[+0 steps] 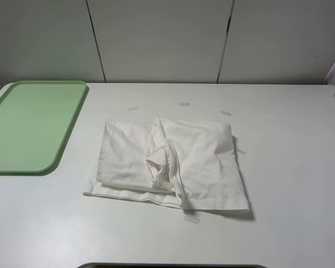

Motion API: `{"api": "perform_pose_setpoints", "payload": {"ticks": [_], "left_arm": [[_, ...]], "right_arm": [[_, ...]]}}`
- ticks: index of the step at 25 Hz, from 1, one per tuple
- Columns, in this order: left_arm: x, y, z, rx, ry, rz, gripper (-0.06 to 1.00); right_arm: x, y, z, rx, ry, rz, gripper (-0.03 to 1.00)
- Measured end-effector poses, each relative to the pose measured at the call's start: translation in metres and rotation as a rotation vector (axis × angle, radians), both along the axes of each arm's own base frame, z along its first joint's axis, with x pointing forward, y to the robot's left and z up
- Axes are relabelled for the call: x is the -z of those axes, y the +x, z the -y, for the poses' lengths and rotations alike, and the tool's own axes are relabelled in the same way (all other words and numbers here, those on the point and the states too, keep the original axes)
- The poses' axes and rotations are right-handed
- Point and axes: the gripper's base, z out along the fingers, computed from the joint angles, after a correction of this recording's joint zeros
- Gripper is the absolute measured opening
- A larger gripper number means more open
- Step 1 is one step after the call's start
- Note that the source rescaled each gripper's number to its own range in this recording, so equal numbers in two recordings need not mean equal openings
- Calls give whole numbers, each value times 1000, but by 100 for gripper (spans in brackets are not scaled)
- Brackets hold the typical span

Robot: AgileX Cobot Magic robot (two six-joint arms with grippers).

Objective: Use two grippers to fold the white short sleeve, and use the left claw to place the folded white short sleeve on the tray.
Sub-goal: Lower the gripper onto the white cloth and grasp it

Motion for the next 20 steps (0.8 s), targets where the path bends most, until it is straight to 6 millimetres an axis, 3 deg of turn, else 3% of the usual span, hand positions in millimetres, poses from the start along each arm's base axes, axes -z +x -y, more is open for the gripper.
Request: {"api": "perform_pose_setpoints", "payload": {"ticks": [3, 4, 6, 7, 11, 14, 16, 19, 20], "left_arm": [[0, 0, 0, 0, 0, 0, 96], [0, 0, 0, 0, 0, 0, 96], [0, 0, 0, 0, 0, 0, 96], [0, 0, 0, 0, 0, 0, 96], [0, 0, 0, 0, 0, 0, 96], [0, 0, 0, 0, 0, 0, 96], [0, 0, 0, 0, 0, 0, 96], [0, 0, 0, 0, 0, 0, 96], [0, 0, 0, 0, 0, 0, 96]], "right_arm": [[-12, -20, 12, 10, 16, 87, 100], [-21, -41, 25, 22, 30, 162, 100], [-28, -63, 36, 32, 60, 240, 100], [-28, -63, 36, 32, 60, 240, 100], [-34, -111, 57, 24, 181, 389, 100], [-34, -129, 61, 1, 252, 429, 100], [-25, -150, 65, -45, 310, 477, 100], [-13, -157, 67, -81, 310, 492, 100], [3, -164, 68, -115, 306, 525, 100]]}}
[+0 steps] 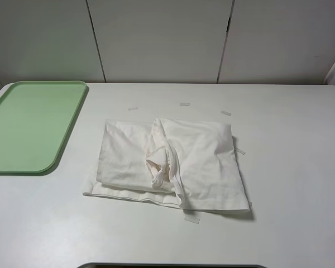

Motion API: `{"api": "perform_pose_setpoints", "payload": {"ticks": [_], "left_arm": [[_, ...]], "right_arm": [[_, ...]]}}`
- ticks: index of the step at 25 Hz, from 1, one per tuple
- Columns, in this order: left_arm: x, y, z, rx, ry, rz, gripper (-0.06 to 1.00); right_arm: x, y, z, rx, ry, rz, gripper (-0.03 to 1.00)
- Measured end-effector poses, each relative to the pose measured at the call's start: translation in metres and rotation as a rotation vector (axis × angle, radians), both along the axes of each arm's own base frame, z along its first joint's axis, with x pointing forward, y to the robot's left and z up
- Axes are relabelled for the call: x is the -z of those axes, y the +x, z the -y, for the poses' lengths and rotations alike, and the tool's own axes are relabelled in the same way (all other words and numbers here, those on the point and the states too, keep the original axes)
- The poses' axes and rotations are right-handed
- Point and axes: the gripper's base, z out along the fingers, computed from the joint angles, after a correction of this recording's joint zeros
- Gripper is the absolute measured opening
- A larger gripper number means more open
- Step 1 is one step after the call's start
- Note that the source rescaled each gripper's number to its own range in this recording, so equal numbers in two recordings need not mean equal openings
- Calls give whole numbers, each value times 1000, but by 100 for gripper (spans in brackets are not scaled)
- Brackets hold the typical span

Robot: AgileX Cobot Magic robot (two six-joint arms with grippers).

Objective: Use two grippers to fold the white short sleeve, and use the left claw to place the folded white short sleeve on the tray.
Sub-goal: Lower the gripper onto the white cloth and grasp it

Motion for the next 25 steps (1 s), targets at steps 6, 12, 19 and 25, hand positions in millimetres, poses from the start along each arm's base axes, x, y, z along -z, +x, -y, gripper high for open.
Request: {"api": "perform_pose_setpoints", "payload": {"ticks": [6, 12, 19, 25], "left_arm": [[0, 0, 0, 0, 0, 0, 96], [0, 0, 0, 0, 0, 0, 96], [0, 0, 0, 0, 0, 0, 96], [0, 0, 0, 0, 0, 0, 96]], "right_arm": [[38, 7, -10, -87, -54, 7, 100], [61, 19, -21, -153, -99, -36, 100], [74, 26, -24, -154, -110, -61, 100], [74, 26, -24, -154, -110, -60, 100]]}}
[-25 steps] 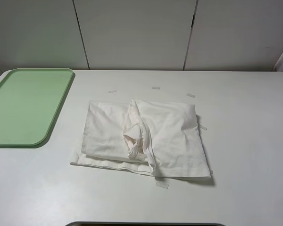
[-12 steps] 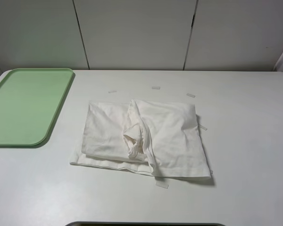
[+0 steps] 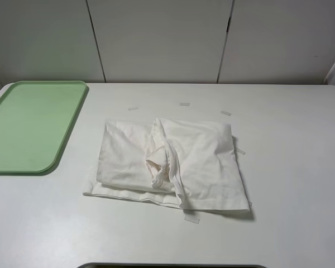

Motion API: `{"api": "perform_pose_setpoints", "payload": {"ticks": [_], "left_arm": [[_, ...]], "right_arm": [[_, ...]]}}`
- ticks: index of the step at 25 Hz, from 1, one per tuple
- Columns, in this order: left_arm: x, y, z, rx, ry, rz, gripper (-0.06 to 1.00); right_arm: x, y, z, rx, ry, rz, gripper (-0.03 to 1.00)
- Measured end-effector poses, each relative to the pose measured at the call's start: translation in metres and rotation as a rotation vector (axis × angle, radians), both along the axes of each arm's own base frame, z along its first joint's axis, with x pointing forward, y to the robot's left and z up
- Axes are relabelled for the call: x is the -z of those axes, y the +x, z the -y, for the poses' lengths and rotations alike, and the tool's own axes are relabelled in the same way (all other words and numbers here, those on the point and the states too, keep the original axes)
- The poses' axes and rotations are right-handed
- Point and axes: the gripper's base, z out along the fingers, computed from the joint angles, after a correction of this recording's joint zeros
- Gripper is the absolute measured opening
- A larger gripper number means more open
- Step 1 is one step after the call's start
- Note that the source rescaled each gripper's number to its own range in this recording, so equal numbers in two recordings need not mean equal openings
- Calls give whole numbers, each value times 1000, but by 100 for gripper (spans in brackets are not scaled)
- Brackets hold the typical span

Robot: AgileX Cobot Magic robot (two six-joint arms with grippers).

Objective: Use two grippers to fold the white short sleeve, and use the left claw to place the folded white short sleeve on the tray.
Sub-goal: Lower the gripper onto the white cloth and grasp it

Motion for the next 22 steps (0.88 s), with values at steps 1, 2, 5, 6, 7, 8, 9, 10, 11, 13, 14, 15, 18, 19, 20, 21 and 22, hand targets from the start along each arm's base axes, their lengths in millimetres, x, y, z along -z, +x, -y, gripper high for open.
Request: {"api": "perform_pose_setpoints", "payload": {"ticks": [1, 2, 5, 6, 7, 8, 9, 10, 11, 13, 14, 15, 18, 19, 20, 21, 22], "left_arm": [[0, 0, 0, 0, 0, 0, 96], [0, 0, 0, 0, 0, 0, 96], [0, 0, 0, 0, 0, 0, 96], [0, 0, 0, 0, 0, 0, 96], [0, 0, 0, 0, 0, 0, 96], [0, 0, 0, 0, 0, 0, 96], [0, 0, 0, 0, 0, 0, 96], [0, 0, 0, 0, 0, 0, 96], [0, 0, 0, 0, 0, 0, 96], [0, 0, 0, 0, 0, 0, 96], [0, 0, 0, 0, 0, 0, 96], [0, 0, 0, 0, 0, 0, 96], [0, 0, 0, 0, 0, 0, 96], [0, 0, 0, 0, 0, 0, 96], [0, 0, 0, 0, 0, 0, 96], [0, 0, 0, 0, 0, 0, 96], [0, 0, 0, 0, 0, 0, 96]], "right_arm": [[0, 0, 0, 0, 0, 0, 100], [0, 0, 0, 0, 0, 0, 100], [0, 0, 0, 36, 0, 0, 100], [0, 0, 0, 56, 0, 0, 100], [0, 0, 0, 84, 0, 0, 100], [0, 0, 0, 84, 0, 0, 100], [0, 0, -1, 109, 0, 0, 100], [0, 0, -1, 137, 0, 0, 100], [0, 0, -1, 169, 0, 0, 100], [0, 1, -1, 239, 0, 0, 100], [0, 1, -2, 314, 0, 0, 100], [0, 1, -2, 357, 0, 0, 100], [0, 1, -2, 435, 0, 0, 100], [0, 1, -2, 468, 0, 0, 100], [0, 2, -3, 504, 0, 0, 100], [0, 2, -3, 525, 0, 0, 100], [0, 2, -3, 525, 0, 0, 100]]}}
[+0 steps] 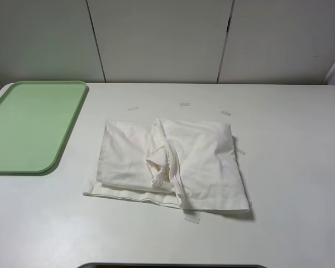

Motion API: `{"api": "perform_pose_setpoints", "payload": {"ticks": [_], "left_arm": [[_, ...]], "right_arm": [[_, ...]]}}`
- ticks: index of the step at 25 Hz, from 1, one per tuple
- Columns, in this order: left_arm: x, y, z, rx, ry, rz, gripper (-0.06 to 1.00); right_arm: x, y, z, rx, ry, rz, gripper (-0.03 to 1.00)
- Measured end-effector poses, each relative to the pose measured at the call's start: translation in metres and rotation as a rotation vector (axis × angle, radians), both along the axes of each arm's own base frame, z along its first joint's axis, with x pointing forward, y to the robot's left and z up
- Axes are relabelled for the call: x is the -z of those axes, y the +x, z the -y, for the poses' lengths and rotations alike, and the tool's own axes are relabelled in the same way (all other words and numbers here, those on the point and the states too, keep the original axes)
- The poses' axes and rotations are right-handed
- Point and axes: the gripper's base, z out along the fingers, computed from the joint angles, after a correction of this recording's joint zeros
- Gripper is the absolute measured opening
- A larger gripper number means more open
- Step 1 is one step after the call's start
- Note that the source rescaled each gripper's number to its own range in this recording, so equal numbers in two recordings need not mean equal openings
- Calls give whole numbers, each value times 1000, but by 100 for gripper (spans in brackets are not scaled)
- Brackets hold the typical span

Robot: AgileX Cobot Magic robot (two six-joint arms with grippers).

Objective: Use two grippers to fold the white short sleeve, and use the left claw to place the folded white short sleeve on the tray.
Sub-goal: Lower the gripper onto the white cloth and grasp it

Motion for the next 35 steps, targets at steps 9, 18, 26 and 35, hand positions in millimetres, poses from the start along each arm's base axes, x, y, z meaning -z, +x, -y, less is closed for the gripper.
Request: {"api": "perform_pose_setpoints", "payload": {"ticks": [9, 18, 26, 35], "left_arm": [[0, 0, 0, 0, 0, 0, 96], [0, 0, 0, 0, 0, 0, 96], [0, 0, 0, 0, 0, 0, 96], [0, 0, 0, 0, 0, 0, 96]], "right_arm": [[0, 0, 0, 23, 1, 0, 100], [0, 0, 0, 23, 1, 0, 100], [0, 0, 0, 23, 1, 0, 100], [0, 0, 0, 23, 1, 0, 100]]}}
